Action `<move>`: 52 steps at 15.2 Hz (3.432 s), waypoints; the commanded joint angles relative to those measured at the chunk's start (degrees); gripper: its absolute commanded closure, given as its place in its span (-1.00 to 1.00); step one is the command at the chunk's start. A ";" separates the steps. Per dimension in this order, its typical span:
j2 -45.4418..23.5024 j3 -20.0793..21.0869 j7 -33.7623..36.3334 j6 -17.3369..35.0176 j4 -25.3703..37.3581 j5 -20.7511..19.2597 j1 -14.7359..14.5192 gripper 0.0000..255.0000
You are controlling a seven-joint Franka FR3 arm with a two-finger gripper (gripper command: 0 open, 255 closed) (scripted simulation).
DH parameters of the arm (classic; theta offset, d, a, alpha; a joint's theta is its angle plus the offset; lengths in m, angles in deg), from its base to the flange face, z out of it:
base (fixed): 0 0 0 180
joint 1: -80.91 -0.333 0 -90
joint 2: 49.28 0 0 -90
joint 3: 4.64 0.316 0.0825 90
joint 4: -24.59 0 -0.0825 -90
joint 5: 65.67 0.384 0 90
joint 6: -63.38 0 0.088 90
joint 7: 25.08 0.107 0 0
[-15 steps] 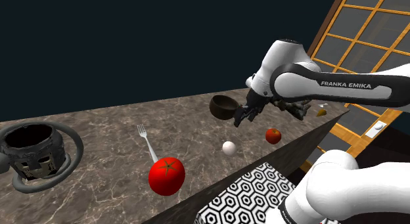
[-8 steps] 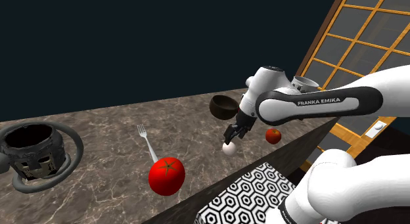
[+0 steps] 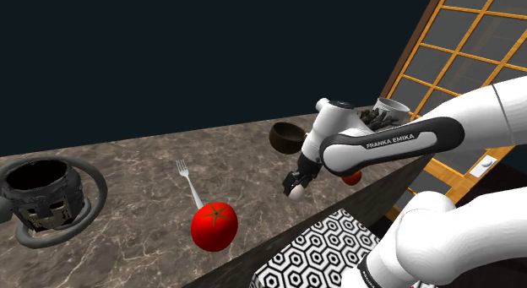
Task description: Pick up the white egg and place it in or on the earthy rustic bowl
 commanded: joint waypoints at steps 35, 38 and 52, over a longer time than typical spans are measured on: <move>9.17 0.52 1.09 -17.68 8.56 -0.51 0.35 1.00; 10.04 0.56 1.22 -20.39 10.41 -0.55 0.37 1.00; 7.81 -1.20 -0.47 -28.68 20.86 -1.67 1.24 1.00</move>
